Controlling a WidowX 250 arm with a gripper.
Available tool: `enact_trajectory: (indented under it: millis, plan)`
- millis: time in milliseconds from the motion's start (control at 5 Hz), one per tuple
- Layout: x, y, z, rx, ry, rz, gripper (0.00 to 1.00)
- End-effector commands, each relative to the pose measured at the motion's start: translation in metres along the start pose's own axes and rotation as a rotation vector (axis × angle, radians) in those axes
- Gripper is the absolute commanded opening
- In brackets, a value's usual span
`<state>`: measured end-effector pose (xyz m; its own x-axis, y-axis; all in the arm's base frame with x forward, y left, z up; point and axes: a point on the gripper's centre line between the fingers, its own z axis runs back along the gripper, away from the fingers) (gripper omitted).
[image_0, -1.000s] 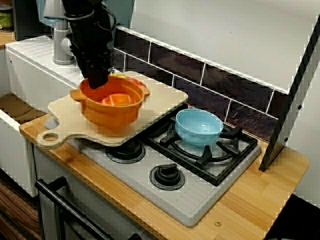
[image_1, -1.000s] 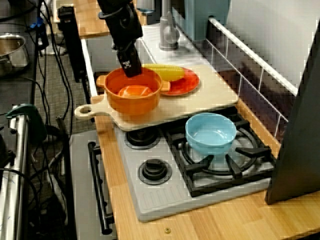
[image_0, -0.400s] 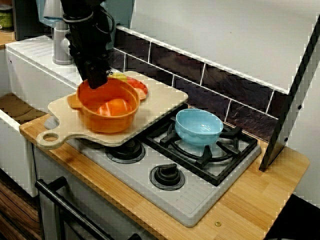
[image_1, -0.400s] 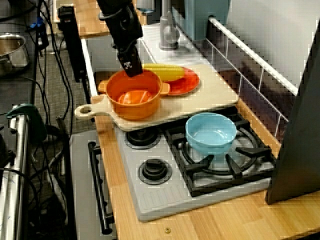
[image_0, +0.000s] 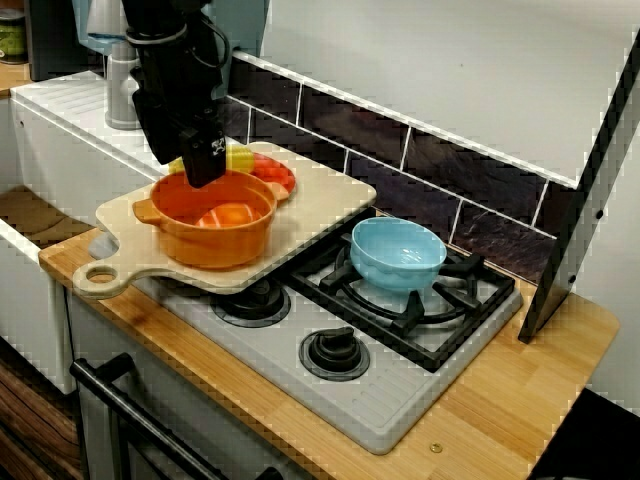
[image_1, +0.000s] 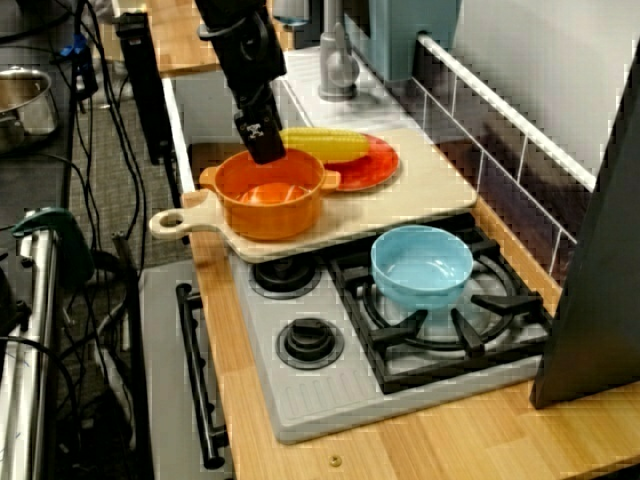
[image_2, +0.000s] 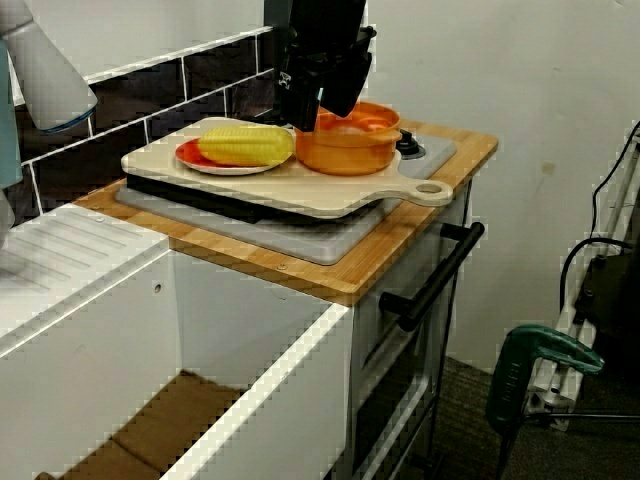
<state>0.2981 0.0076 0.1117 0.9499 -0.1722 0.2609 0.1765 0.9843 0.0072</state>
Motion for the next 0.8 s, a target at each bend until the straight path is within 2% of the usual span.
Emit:
enact_trajectory:
  millis: [0,400,600]
  plan:
    - [0.012,0.011,0.021,-0.016,-0.051,0.009,1.0]
    - [0.017,0.027,0.022,0.003,-0.056,0.044,1.0]
    - [0.018,0.039,0.02,0.015,-0.059,0.096,1.0]
